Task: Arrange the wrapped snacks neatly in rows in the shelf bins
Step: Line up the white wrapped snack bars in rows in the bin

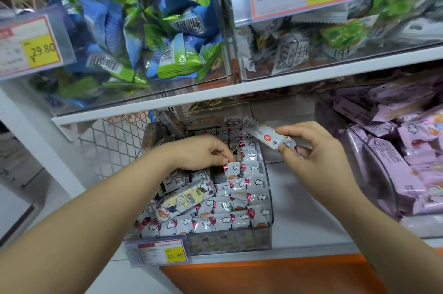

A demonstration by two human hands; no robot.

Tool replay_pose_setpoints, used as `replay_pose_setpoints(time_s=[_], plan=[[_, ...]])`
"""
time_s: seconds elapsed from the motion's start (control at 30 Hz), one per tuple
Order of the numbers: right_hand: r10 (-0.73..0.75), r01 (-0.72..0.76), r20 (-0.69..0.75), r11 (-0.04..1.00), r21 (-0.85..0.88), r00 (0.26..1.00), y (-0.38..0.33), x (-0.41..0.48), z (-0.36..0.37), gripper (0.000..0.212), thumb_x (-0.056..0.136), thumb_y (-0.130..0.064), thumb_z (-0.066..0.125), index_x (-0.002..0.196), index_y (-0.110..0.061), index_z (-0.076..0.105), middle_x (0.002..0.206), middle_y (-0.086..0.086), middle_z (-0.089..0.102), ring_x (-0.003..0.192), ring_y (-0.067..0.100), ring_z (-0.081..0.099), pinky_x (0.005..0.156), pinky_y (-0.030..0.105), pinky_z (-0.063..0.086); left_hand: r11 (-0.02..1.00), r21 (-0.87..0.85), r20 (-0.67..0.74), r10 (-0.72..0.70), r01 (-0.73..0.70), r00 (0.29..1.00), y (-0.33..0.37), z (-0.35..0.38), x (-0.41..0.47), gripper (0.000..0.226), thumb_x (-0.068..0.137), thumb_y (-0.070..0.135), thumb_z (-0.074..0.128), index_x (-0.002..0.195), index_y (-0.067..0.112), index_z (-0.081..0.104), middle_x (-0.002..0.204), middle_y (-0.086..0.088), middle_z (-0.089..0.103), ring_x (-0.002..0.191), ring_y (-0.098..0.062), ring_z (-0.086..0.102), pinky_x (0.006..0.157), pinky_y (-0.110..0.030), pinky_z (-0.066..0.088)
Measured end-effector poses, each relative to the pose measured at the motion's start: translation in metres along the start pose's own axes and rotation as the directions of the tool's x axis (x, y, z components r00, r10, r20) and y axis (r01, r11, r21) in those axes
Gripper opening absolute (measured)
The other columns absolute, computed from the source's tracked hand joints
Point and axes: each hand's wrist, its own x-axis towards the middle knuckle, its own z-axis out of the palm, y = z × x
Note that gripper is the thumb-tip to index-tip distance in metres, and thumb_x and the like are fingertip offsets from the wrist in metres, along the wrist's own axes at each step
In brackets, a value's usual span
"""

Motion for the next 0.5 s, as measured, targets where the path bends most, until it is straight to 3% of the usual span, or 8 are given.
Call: replay_pose_setpoints(time_s=[0.1, 0.27, 0.33, 0.5], plan=[[0.000, 0.001, 0.031, 0.999, -0.037, 1.000, 0.002, -0.001, 0.000, 0.040, 0.081, 0.001, 0.066, 0.091, -0.038, 0.063, 0.099, -0.021, 0.058, 0.094, -0.004, 0.057, 0.080, 0.012, 0.048, 1.000, -0.021, -0.013, -0.010, 0.010, 1.000, -0.002, 0.000, -0.003, 0.024, 0.097, 0.024, 0.052, 0.118, 0.027, 0.063, 0.103, 0.018, 0.061, 0.093, 0.003, 0.056, 0.075, 0.001, 0.034], [0.045, -0.042, 0.070, 0.998, -0.037, 0.997, 0.003, -0.001, 0.000, 0.039, 0.081, 0.000, 0.069, 0.091, -0.037, 0.062, 0.098, -0.020, 0.061, 0.087, -0.001, 0.057, 0.068, 0.002, 0.043, 0.999, -0.007, -0.023, 0.032, -0.032, 0.999, 0.002, 0.010, -0.004, 0.015, 0.088, 0.024, 0.067, 0.102, 0.021, 0.067, 0.102, 0.010, 0.068, 0.093, -0.006, 0.063, 0.087, -0.020, 0.049], [0.058, -0.054, 0.083, 0.997, -0.046, 0.995, 0.004, -0.001, 0.001, 0.037, 0.080, -0.004, 0.070, 0.092, -0.037, 0.062, 0.099, -0.018, 0.060, 0.089, 0.007, 0.058, 0.070, 0.005, 0.045, 0.998, 0.015, -0.067, 0.054, -0.054, 0.996, 0.007, 0.014, -0.003, 0.009, 0.086, 0.024, 0.068, 0.093, 0.019, 0.067, 0.095, 0.010, 0.068, 0.090, -0.007, 0.064, 0.084, -0.023, 0.051], [0.050, -0.045, 0.119, 0.998, -0.039, 0.992, 0.002, -0.003, 0.002, 0.030, 0.079, -0.010, 0.073, 0.093, -0.035, 0.064, 0.106, -0.022, 0.058, 0.097, -0.005, 0.055, 0.076, 0.004, 0.043, 0.997, 0.016, -0.127, 0.083, -0.082, 0.988, 0.011, 0.018, -0.002, 0.005, 0.087, 0.027, 0.067, 0.086, 0.022, 0.064, 0.082, 0.021, 0.062, 0.083, -0.002, 0.062, 0.075, -0.019, 0.050]])
